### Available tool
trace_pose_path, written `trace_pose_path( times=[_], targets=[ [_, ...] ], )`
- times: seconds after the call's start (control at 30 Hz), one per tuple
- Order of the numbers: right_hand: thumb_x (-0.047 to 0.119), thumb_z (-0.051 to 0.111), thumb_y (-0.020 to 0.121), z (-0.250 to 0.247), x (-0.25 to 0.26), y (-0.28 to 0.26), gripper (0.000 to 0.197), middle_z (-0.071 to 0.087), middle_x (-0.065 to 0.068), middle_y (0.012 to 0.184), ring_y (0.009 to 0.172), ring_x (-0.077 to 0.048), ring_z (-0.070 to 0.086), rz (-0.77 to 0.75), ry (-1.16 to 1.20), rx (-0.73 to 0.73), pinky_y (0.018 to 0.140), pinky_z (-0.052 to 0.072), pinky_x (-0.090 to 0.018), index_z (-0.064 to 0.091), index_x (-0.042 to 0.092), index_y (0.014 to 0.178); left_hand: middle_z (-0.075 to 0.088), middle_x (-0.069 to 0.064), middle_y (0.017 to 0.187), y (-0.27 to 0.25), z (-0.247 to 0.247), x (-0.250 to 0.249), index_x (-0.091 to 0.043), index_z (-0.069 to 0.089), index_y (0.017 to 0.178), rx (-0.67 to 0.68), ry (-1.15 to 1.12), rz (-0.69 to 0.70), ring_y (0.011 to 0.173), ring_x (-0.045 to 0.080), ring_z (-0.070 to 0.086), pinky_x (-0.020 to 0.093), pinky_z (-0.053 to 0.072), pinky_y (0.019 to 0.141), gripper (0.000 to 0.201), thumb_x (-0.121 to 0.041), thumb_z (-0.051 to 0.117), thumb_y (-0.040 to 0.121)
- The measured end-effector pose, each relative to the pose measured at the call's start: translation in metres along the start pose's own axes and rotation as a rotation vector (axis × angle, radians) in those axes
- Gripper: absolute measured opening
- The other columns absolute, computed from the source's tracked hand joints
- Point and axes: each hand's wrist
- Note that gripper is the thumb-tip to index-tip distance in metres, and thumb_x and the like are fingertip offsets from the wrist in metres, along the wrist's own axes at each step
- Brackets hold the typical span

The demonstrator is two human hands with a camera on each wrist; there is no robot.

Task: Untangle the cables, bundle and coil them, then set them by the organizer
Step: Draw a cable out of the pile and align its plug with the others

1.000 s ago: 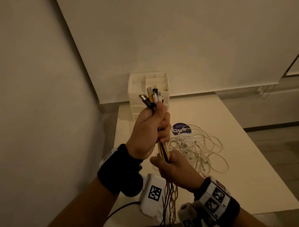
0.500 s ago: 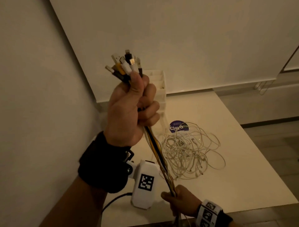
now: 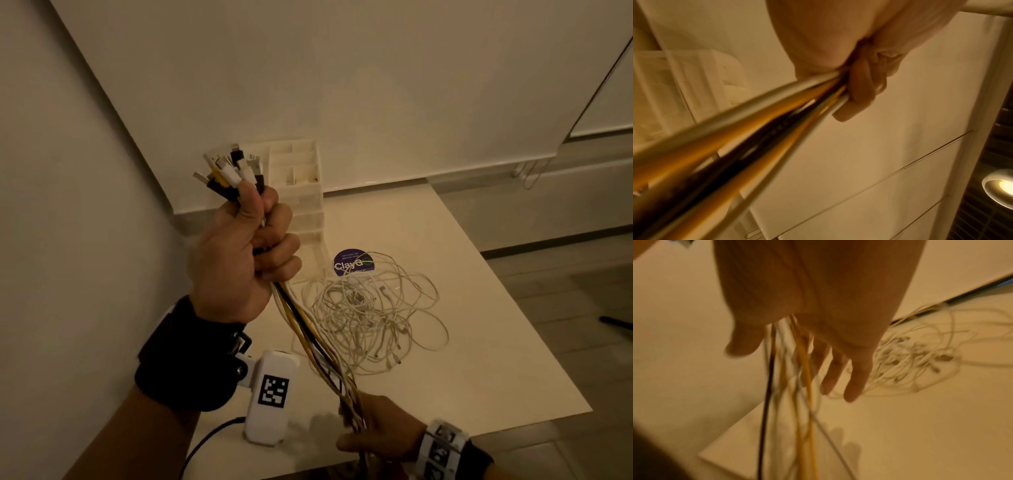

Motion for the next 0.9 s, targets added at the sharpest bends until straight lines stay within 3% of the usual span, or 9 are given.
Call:
trace_pose_path(
  times=[0.1,0.2,0.3,0.37,0.47,0.6,0.7,0.8,0.9],
  targets=[
    [0.041,0.076,0.076,-0.049,-0.02,-0.008,0.064,0.053,0.01,0.126,0.111,-0.013,0.055,0.117,-0.133,0.114,0.093,0.046,-0.027,0.042,0.038,0.13,0.03,-0.01,0.051,0.006,0.0,0.006,-0.019,0.039,0.077,-0.031,0.026,0.0,0.036,0.002,0.019,0.015,0.019,0.036,0.032,-0.049,0.041,0.088],
    [0.019,0.058,0.089,-0.092,-0.048,0.0,0.04,0.055,0.004,0.126,0.109,-0.018,0.057,0.237,-0.447,-0.061,0.091,0.048,-0.03,0.049,0.03,0.127,0.028,-0.01,0.052,0.009,0.001,0.013,-0.019,0.041,0.078,-0.068,0.02,0.01,0.037,0.001,0.018,0.016,0.016,0.037,0.031,-0.048,0.04,0.09],
    [0.038,0.052,0.093,-0.109,-0.063,0.016,0.029,0.056,-0.001,0.124,0.109,-0.022,0.058,0.394,-0.576,-0.245,0.088,0.048,-0.033,0.05,0.028,0.121,0.023,-0.008,0.056,0.01,0.003,0.022,-0.019,0.041,0.079,-0.099,-0.026,-0.005,0.041,0.006,0.012,0.021,0.014,0.039,0.028,-0.043,0.037,0.093],
    [0.058,0.051,0.089,-0.106,-0.068,0.028,0.049,0.054,-0.006,0.123,0.108,-0.026,0.057,0.487,-0.533,-0.234,0.084,0.047,-0.034,0.048,0.022,0.122,0.024,-0.007,0.057,0.011,0.004,0.028,-0.018,0.041,0.08,-0.114,-0.036,-0.011,0.042,0.008,0.011,0.022,0.014,0.04,0.024,-0.04,0.04,0.089],
    [0.061,0.053,0.085,-0.092,-0.075,0.048,0.056,0.053,-0.009,0.121,0.107,-0.029,0.057,0.514,-0.417,-0.266,0.079,0.045,-0.033,0.048,0.017,0.12,0.027,-0.007,0.057,0.015,0.006,0.037,-0.018,0.042,0.08,-0.146,-0.048,-0.019,0.042,0.008,0.013,0.023,0.014,0.041,0.022,-0.04,0.043,0.086],
    [0.04,0.044,0.096,-0.088,-0.084,0.056,0.033,0.058,-0.011,0.118,0.104,-0.029,0.061,0.446,-0.436,-0.335,0.08,0.048,-0.031,0.057,0.016,0.114,0.026,-0.005,0.059,0.02,0.005,0.048,-0.018,0.043,0.081,-0.218,-0.007,-0.009,0.04,0.007,0.022,0.022,0.02,0.041,0.025,-0.038,0.037,0.095],
    [0.039,0.042,0.097,-0.109,-0.069,0.041,0.026,0.062,-0.009,0.103,0.095,-0.029,0.063,0.364,-0.463,-0.429,0.076,0.049,-0.031,0.06,0.021,0.101,0.028,-0.005,0.059,0.025,0.006,0.051,-0.017,0.043,0.081,-0.247,0.054,0.01,0.04,0.008,0.027,0.022,0.03,0.043,0.027,-0.04,0.037,0.095],
    [0.036,0.055,0.093,-0.148,-0.039,0.019,0.027,0.067,-0.006,0.078,0.077,-0.025,0.063,0.112,-0.426,-0.567,0.067,0.045,-0.03,0.065,0.015,0.079,0.03,-0.005,0.057,0.031,0.008,0.056,-0.016,0.039,0.079,-0.278,0.127,0.048,0.038,0.011,0.032,0.025,0.039,0.045,0.027,-0.039,0.038,0.094],
    [0.023,0.069,0.086,-0.189,0.008,0.003,0.015,0.067,-0.006,0.081,0.076,-0.02,0.063,-0.143,-0.102,-0.739,0.072,0.044,-0.029,0.072,0.013,0.075,0.03,-0.004,0.057,0.041,0.013,0.066,-0.015,0.038,0.079,-0.289,0.184,0.075,0.037,0.014,0.035,0.032,0.048,0.048,0.029,-0.039,0.04,0.095]
  ],
)
Point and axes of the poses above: each hand's wrist, its own y-axis towards the middle knuckle, its own z-axis out of the palm, x = y × z
